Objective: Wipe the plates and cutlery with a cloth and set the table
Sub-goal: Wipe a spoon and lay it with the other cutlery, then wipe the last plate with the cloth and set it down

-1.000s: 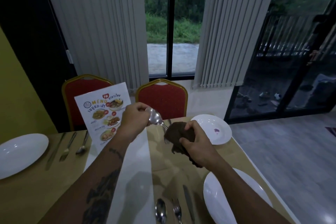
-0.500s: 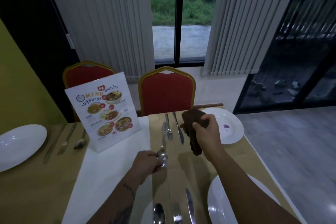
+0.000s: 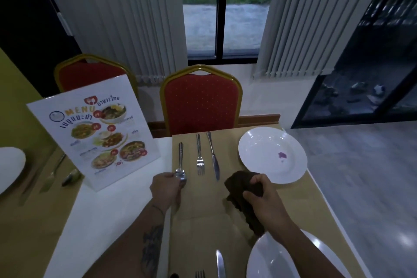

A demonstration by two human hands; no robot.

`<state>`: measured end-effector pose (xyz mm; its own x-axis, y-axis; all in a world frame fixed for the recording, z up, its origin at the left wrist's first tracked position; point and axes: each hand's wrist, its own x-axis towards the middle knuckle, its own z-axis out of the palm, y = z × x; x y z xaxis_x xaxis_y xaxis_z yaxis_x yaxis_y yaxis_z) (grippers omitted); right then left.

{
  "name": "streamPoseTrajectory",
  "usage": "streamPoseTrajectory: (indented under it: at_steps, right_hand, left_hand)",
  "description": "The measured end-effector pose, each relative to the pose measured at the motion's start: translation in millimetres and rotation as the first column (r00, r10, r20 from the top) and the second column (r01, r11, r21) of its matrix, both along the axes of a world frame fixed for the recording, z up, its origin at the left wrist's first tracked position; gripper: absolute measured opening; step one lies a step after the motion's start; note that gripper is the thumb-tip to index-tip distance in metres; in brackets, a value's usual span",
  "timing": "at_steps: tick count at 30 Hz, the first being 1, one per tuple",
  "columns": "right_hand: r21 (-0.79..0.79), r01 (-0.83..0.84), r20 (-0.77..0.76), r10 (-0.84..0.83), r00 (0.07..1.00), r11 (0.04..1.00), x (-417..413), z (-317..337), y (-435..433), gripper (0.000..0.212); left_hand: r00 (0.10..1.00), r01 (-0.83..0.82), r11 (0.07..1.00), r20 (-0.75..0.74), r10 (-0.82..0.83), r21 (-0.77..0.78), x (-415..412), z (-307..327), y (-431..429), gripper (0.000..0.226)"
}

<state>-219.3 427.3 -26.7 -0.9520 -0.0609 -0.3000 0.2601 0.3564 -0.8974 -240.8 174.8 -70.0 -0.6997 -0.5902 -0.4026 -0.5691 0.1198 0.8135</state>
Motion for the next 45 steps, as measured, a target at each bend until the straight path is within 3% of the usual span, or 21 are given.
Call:
streamPoseTrajectory:
  at_steps: [6, 22, 26, 28, 36, 38, 43, 45]
  right_hand:
    - [-0.002, 0.023, 0.026, -0.023, 0.999, 1.0, -9.7, -6.6, 6.6, 0.02]
    - [-0.056, 0.077, 0.07, -0.073, 0.995, 0.995, -14.6, -12.9, 21.9, 0.022]
    - [-0.06, 0.105, 0.056, -0.102, 0.993, 0.993, -21.1, -10.5, 25.9, 0.023]
    - [-0.073, 0.119, 0.05, -0.116, 0.992, 0.99, -25.8, -7.6, 28.6, 0.021]
    - [-0.034, 0.154, 0.034, -0.153, 0.988, 0.987, -41.9, 5.8, 51.7, 0.007]
    - [-0.02, 0.161, 0.018, -0.161, 0.987, 0.987, -45.3, 8.7, 61.7, 0.008]
    - [0.013, 0.156, -0.057, -0.155, 0.986, 0.988, -50.4, 13.7, 91.1, 0.013]
    - [0.015, 0.169, -0.058, -0.168, 0.984, 0.986, -50.1, 12.5, 99.0, 0.014]
  left_hand:
    - [1.0, 0.002, 0.997, 0.013, -0.001, -0.079, -26.0, -11.9, -4.6, 0.026]
    - [0.987, 0.125, 0.936, 0.138, -0.083, -0.33, -38.7, -13.7, -5.7, 0.016]
    - [0.994, 0.098, 0.911, 0.077, -0.073, -0.401, -31.0, 0.8, 6.9, 0.016]
    - [0.993, 0.111, 0.912, 0.019, -0.113, -0.394, -31.2, 8.8, 18.9, 0.008]
    - [0.904, 0.426, 0.879, 0.049, -0.426, -0.216, -71.7, 23.0, 110.3, 0.026]
    - [0.897, 0.442, 0.88, 0.095, -0.431, -0.174, -77.7, 19.1, 134.2, 0.023]
    - [0.926, 0.343, 0.933, 0.129, -0.355, 0.107, -86.7, 13.4, 169.9, 0.008]
    - [0.937, 0.31, 0.939, 0.116, -0.328, 0.152, -88.3, 9.1, 173.4, 0.016]
